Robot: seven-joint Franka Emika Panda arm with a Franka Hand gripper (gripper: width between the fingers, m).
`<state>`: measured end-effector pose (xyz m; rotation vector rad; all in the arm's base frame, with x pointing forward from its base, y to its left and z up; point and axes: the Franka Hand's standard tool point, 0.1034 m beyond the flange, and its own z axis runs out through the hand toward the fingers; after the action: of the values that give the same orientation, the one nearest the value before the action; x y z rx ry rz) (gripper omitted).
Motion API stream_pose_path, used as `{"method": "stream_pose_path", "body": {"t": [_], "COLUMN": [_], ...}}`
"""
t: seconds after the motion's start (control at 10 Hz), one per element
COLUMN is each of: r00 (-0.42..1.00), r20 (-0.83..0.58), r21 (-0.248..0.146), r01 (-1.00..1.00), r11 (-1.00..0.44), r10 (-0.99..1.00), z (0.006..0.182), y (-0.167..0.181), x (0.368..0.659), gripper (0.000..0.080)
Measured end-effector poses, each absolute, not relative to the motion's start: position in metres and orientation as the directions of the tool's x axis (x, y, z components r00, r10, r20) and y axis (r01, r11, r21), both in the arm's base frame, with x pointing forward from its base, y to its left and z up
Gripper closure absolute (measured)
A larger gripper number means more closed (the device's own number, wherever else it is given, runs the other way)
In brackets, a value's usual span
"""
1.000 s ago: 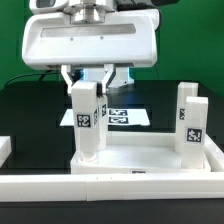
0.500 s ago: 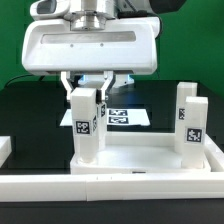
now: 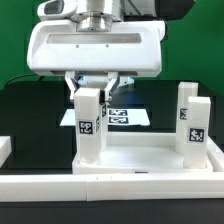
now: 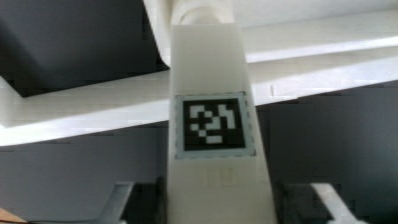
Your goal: Assemble desk
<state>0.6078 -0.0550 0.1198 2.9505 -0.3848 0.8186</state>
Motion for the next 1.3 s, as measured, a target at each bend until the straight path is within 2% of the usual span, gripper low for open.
{"method": "stream_pose_path", "body": {"t": [0.1, 0.2, 0.3, 0.4, 0.7, 1.1, 1.3], "r00": [0.829, 0.829, 0.829, 0.829, 0.829, 0.834, 0.847], "r20": [0.513, 0.513, 0.513, 0.513, 0.513, 0.502, 0.468], "r21": [-0.013, -0.013, -0.013, -0.013, -0.013, -0.02, -0.074], "r01": [-0.253, -0.253, -0.253, -0.253, -0.254, -0.251, -0.246], "r11": [-0.967, -0.967, -0.967, -0.967, -0.967, -0.968, -0.966], "r10": [-0.224, -0.224, -0.224, -0.224, -0.224, -0.227, -0.252], "z": [0.12, 0.12, 0.12, 0.12, 0.12, 0.12, 0.144], "y": [-0.055, -0.055, -0.055, -0.055, -0.055, -0.054, -0.052], "x": [0.608, 0.608, 0.608, 0.608, 0.608, 0.608, 0.614], "gripper": [0.0512, 0.0413, 0.0274, 0.0189, 0.0151, 0.015, 0.015]}}
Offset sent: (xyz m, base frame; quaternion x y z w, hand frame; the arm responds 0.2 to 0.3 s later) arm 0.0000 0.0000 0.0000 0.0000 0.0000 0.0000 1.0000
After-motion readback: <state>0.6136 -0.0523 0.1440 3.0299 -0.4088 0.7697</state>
